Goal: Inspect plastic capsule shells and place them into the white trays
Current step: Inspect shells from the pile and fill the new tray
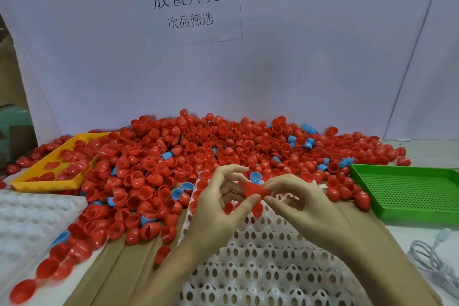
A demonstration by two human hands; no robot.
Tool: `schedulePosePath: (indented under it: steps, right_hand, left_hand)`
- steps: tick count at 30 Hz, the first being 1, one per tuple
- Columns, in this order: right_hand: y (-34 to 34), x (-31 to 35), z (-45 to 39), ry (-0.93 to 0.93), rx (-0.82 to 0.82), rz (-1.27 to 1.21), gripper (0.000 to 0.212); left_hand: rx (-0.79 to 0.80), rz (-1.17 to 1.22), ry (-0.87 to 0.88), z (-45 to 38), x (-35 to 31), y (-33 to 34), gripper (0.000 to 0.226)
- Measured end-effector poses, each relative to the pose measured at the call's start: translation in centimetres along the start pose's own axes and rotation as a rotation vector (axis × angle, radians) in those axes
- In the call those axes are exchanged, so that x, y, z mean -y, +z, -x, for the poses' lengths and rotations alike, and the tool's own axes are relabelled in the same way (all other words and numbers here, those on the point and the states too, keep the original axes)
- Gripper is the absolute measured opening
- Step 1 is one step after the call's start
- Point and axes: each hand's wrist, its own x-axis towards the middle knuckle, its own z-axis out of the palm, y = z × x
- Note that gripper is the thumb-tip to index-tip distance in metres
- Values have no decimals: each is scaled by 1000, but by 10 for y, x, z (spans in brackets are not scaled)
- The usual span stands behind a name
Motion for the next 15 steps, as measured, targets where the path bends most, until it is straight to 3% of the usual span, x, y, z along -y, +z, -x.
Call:
schedulePosePath:
  steps: [5, 8, 11, 15]
  right_hand:
    - [-2, 4, 1, 52, 79, -141, 20]
    - [-6, -7, -3, 42, -31, -83, 11]
    - [-13, -26, -7, 25, -169, 174, 15]
    - [-14, -37, -9, 26, -112, 443, 32]
  left_hand:
    - [60, -123, 89, 2, 3, 3, 56]
    - [79, -149, 98, 2, 2, 3, 58]
    - [-25, -216, 92, 0, 3, 2, 39]
    - [-117, -319, -10, -3, 10, -2, 16]
